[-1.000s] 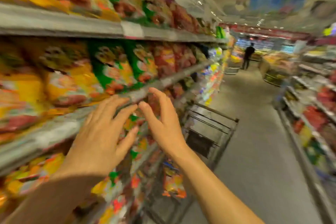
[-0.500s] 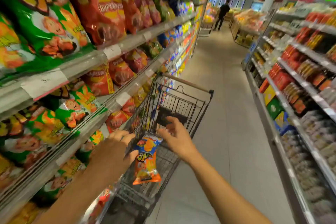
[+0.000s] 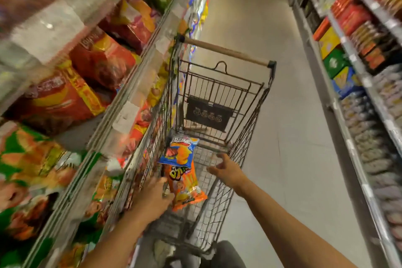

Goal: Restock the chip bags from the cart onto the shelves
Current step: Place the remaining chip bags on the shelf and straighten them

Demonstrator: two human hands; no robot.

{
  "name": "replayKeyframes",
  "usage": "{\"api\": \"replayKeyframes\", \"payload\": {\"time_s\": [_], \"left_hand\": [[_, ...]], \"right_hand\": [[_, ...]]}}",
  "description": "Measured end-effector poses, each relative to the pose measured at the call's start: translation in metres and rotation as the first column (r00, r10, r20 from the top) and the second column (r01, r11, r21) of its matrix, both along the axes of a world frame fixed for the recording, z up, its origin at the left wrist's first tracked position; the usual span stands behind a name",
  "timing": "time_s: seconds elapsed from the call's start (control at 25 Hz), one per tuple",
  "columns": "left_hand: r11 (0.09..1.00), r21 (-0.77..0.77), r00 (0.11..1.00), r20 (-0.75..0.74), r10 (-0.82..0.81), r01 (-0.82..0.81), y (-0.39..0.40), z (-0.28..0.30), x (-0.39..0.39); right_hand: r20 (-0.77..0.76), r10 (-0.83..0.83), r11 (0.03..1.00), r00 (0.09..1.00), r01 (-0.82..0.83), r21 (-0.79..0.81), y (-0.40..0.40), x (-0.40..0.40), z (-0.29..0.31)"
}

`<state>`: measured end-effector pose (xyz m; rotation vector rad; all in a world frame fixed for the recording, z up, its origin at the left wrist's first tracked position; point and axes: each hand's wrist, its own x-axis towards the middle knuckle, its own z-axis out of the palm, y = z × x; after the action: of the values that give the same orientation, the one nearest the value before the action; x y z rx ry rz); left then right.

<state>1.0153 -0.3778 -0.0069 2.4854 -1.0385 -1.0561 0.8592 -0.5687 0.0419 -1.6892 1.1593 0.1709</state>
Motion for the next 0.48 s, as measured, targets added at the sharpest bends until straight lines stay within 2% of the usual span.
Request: {"api": "replayKeyframes", "payload": {"time_s": [0.16, 0.28, 0.4, 0.48], "left_hand": [[0.990, 0.139, 0.997, -0.069, 0.021, -0.012, -0.015, -0.039, 0.004], [0.971, 0.228, 0.988, -0.117, 0.102, -0.074, -0.033, -0.073, 0.008], [0.917, 0.315, 0.905, -0.265, 0.334, -0.246, -0.059, -0.117, 0.006], [0.839, 0.350, 0.811, -0.273, 0.517, -0.417, -0.076, -0.151, 0.003]], "right_hand": [[-0.068, -0.044, 0.991, 0.997, 0.052, 0.120, -0.035, 0.024, -0.049], [-0.116, -0.043, 0.977, 0.992, 0.066, 0.201, -0.070, 0.049, -0.095], [-0.145, 0.006, 0.963, 0.989, 0.033, 0.268, -0.103, 0.084, -0.156], [-0.186, 0.041, 0.947, 0.982, 0.020, 0.319, -0.120, 0.109, -0.200]]}}
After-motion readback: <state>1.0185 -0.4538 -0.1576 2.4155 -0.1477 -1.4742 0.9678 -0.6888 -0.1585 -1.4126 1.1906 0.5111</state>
